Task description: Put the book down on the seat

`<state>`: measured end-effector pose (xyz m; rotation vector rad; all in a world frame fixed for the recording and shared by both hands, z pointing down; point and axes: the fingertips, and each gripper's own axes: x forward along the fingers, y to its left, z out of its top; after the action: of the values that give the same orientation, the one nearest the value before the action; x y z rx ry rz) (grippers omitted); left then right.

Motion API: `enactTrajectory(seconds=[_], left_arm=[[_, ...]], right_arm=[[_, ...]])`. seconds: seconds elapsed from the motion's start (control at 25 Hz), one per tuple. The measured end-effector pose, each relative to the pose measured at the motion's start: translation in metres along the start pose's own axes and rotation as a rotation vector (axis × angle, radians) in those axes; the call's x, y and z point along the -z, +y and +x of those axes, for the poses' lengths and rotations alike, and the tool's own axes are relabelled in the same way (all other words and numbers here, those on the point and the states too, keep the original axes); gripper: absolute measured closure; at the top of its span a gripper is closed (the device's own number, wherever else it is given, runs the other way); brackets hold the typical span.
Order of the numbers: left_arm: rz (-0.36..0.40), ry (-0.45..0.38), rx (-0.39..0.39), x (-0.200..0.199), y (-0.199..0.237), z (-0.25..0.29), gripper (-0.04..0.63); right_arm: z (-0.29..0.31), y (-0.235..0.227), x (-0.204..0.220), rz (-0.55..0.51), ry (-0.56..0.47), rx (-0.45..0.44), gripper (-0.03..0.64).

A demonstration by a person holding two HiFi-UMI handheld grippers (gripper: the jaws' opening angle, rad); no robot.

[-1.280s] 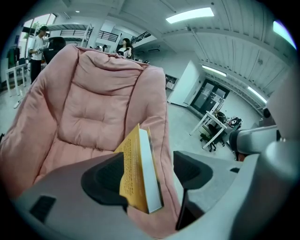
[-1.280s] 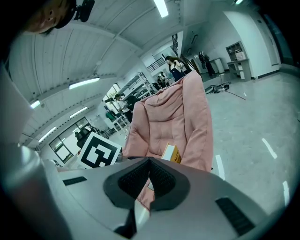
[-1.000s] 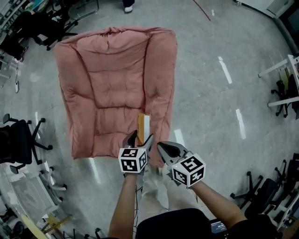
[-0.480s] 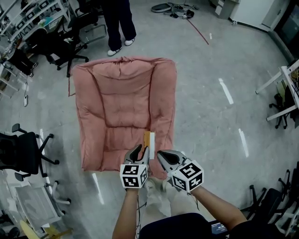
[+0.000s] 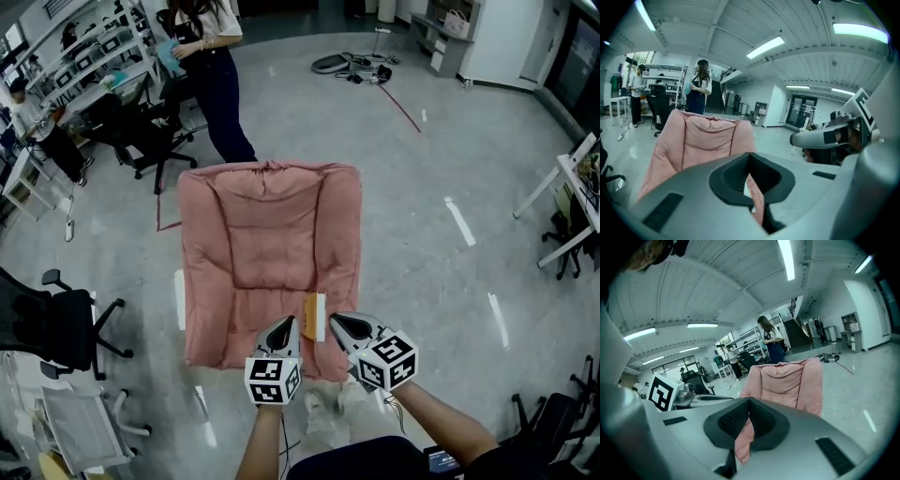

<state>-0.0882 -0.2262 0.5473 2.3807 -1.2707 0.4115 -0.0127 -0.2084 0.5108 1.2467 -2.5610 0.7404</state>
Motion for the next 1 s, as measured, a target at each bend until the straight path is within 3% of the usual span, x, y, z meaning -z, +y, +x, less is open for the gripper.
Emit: enactTrajectory(seconds=[0.56,1.0], left_arm=[[0.097,-0.092,0.104,-0.041,-0.023,-0.066,0.591],[0.138,-0.124,0.139,-0.045,-0.031,-0.090,0.591]], right_arm=[[-0.020,0.032,-0.053,-0.070,-0.134,0.049,0.597],[-0.029,0.056,-0.057,-0.089,-0.189,0.052,0.597]])
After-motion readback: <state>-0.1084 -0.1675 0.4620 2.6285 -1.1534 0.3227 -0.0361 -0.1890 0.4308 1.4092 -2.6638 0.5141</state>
